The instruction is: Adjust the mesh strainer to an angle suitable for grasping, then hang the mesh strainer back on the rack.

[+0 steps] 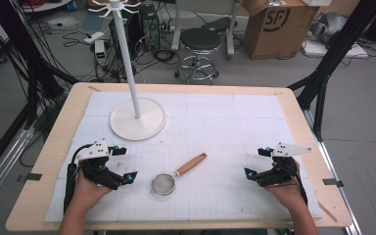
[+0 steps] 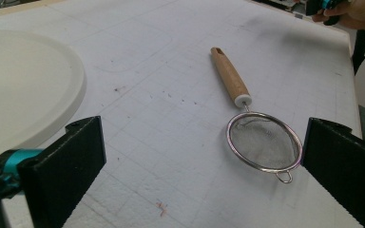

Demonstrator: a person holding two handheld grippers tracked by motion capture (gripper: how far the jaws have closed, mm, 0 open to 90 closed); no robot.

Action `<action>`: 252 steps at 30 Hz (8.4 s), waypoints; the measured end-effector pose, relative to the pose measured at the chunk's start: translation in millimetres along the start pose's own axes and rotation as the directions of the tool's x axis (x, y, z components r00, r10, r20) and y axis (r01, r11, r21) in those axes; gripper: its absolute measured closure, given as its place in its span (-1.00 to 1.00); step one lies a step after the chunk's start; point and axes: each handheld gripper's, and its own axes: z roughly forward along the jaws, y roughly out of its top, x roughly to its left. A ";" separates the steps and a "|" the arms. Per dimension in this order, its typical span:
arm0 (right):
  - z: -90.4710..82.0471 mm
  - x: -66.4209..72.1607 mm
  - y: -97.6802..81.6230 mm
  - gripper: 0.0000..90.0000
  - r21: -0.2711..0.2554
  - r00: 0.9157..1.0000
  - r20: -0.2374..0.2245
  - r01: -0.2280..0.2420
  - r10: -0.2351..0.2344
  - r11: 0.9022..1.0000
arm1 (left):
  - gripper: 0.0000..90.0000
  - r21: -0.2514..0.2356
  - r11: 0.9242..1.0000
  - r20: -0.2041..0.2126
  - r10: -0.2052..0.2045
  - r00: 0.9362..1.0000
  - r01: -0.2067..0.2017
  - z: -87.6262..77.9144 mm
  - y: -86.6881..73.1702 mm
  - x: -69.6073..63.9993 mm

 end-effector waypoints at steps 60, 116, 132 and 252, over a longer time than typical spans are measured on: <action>0.2 0.5 -1.4 -0.98 0.014 1.000 0.003 -0.012 0.012 1.000 | -0.96 0.324 0.939 0.058 0.100 0.993 -0.114 138.6 67.5 -49.9; 4.6 0.6 -4.0 -0.98 0.047 1.000 0.005 -0.005 0.005 0.999 | 0.29 0.634 0.746 0.050 0.223 0.974 -0.204 175.9 64.2 -62.2; 6.1 -0.4 -4.6 -0.98 0.054 1.000 -0.001 -0.007 0.007 0.999 | 0.52 0.650 0.736 0.074 0.189 0.979 -0.191 178.9 67.0 -56.9; 13.5 5.3 -0.8 -0.98 0.064 1.000 -0.024 0.017 -0.015 0.998 | 0.53 -0.275 0.961 -0.278 -0.054 0.959 -0.026 -111.5 229.7 44.4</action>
